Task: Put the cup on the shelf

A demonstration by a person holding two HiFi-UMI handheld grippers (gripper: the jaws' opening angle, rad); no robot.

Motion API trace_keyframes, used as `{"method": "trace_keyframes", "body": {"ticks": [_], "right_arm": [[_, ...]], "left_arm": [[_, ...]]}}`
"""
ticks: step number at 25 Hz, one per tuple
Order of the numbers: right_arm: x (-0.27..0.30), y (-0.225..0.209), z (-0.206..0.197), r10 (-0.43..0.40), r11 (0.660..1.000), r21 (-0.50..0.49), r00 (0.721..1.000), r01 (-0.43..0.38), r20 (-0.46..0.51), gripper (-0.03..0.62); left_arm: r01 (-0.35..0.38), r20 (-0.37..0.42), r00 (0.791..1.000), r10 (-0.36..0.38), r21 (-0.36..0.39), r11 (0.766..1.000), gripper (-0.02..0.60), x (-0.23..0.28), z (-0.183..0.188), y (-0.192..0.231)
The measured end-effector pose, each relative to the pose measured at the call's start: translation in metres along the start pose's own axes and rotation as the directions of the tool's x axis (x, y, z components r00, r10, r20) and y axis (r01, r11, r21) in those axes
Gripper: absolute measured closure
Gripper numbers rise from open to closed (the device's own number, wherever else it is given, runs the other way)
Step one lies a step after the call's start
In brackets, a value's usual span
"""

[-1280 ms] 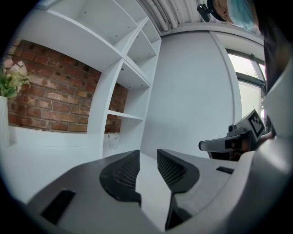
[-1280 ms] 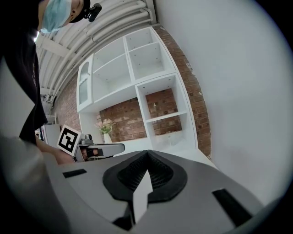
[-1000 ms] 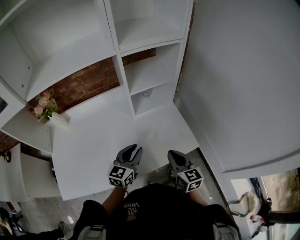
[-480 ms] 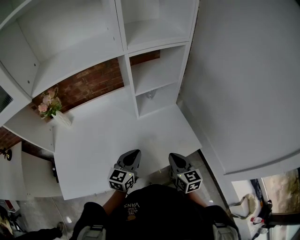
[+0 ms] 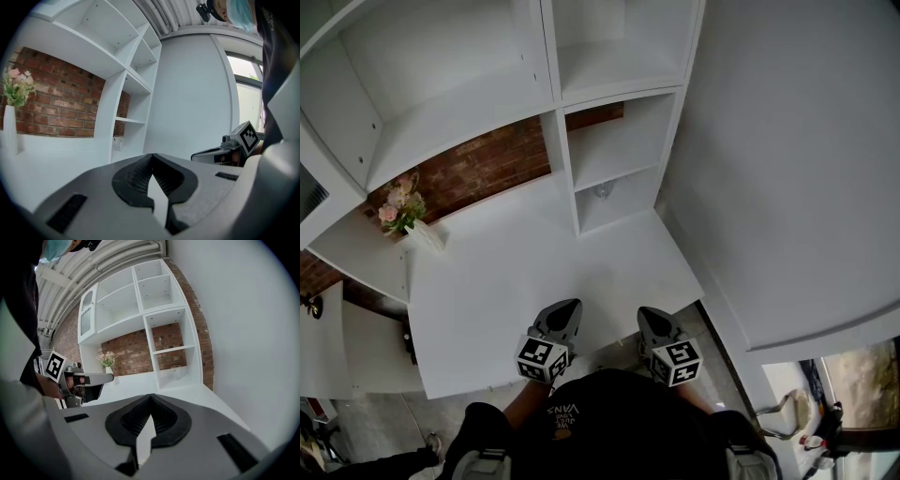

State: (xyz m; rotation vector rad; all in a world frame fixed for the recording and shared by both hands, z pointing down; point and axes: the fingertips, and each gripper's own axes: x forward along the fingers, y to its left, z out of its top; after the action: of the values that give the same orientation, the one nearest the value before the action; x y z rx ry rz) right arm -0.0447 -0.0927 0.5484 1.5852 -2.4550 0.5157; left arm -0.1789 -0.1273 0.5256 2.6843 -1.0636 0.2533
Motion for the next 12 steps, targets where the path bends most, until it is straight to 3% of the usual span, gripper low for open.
{"method": "trace_keyframes", "body": {"ticks": [12], "right_arm": [[-0.004,-0.012,-0.001,-0.007,1.0,-0.001,1.0,0.007,0.002,0.6]], "left_arm": [[-0.014,-0.011,1.0,0.014,-0.023,1.0,0.574,0.009,-0.005,-0.004]]}}
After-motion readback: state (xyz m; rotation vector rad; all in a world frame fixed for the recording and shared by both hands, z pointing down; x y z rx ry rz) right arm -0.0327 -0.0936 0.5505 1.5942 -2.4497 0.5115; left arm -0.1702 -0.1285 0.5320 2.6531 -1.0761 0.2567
